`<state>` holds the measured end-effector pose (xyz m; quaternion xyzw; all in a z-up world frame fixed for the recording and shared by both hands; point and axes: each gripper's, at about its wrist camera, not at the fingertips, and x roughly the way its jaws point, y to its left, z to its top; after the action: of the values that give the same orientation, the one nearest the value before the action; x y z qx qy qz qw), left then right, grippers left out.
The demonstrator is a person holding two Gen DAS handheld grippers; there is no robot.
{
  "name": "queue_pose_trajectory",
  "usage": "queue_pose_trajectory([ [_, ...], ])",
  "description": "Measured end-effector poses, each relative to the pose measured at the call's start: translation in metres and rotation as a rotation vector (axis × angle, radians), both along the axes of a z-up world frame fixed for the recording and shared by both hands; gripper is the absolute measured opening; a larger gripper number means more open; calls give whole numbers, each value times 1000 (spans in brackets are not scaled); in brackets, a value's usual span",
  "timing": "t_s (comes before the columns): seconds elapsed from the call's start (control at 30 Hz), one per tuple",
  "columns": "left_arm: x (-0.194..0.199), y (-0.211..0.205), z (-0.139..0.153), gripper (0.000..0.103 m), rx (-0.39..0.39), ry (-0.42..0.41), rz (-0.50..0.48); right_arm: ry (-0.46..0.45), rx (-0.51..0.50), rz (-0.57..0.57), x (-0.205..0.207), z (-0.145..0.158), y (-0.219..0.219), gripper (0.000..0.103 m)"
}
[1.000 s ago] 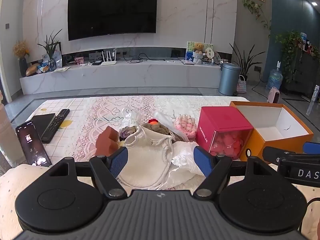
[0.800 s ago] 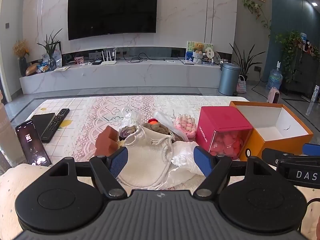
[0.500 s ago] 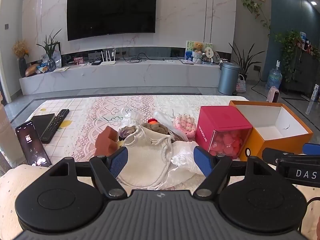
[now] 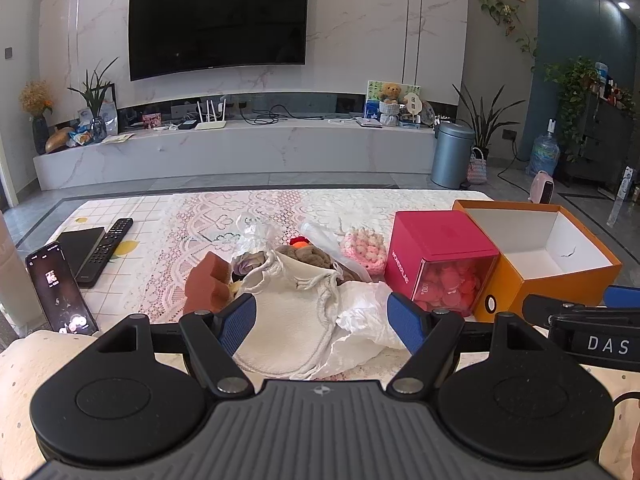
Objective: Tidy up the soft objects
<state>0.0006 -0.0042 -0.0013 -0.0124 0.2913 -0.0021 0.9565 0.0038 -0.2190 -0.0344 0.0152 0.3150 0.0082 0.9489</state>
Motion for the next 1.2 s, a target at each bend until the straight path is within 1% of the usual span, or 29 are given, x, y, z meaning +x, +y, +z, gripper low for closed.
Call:
queue_pose_trajectory([
  [0.2, 1, 1, 0, 87, -1, -1, -5, 2, -1, -5, 0, 0, 0, 99],
  [0.4, 1, 1, -1, 79, -2, -1, -3, 5, -3, -8, -1, 0, -1, 99],
  [0.5, 0, 0, -1, 77, -6, -3, -19, 7, -2, -11, 0, -1, -2, 99],
  [0.7, 0, -1, -2, 77, -3, -4, -31, 9, 0, -12, -1, -1, -2, 99],
  [0.77, 0, -2, -2, 74, -6, -5, -33, 9, 1, -13, -1, -1, -2, 99],
  [1.2, -2, -2, 0, 74, -6, -6, -33, 14, 0, -15, -1, -3, -1, 99],
])
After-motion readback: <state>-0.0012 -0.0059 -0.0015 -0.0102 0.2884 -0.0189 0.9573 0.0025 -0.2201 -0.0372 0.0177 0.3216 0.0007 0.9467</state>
